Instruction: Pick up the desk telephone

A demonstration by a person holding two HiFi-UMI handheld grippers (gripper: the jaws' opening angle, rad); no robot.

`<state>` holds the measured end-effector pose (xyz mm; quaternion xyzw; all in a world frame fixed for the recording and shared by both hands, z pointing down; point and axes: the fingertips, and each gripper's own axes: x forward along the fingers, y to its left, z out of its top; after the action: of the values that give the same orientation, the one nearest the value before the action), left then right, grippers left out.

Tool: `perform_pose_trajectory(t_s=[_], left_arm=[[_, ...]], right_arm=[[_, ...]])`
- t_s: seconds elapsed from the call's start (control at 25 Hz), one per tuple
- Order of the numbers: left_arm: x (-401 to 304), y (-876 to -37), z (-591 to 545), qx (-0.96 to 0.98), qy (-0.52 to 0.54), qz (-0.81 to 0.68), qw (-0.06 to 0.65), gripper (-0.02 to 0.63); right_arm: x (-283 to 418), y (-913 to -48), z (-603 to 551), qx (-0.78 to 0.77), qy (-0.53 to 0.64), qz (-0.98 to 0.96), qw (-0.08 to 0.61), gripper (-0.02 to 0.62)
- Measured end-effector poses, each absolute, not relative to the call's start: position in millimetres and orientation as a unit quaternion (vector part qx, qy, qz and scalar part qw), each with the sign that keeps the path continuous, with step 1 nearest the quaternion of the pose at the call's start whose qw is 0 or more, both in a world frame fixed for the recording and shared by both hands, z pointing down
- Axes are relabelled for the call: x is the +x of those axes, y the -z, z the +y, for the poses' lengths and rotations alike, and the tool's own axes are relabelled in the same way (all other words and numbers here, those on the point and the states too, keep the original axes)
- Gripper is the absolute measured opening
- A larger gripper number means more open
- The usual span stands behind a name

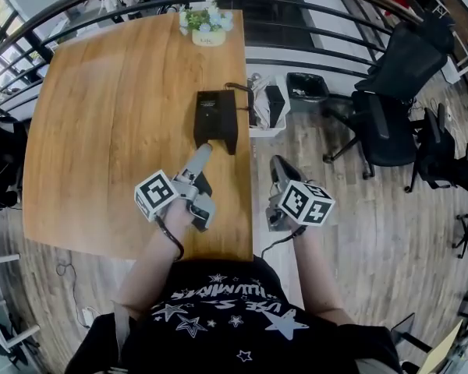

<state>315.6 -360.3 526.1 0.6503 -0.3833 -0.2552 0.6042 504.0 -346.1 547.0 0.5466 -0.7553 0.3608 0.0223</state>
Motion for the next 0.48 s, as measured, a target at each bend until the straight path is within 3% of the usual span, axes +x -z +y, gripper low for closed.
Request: perform_pose_trajectory(t_s=[0.48], left_arm=[[346,-560,-401,0.599,0.292,-0.411,0.623,0.393]], right_arm=[[518,-573,-350,0.544,-0.389,-0.743,0.027,0.005]])
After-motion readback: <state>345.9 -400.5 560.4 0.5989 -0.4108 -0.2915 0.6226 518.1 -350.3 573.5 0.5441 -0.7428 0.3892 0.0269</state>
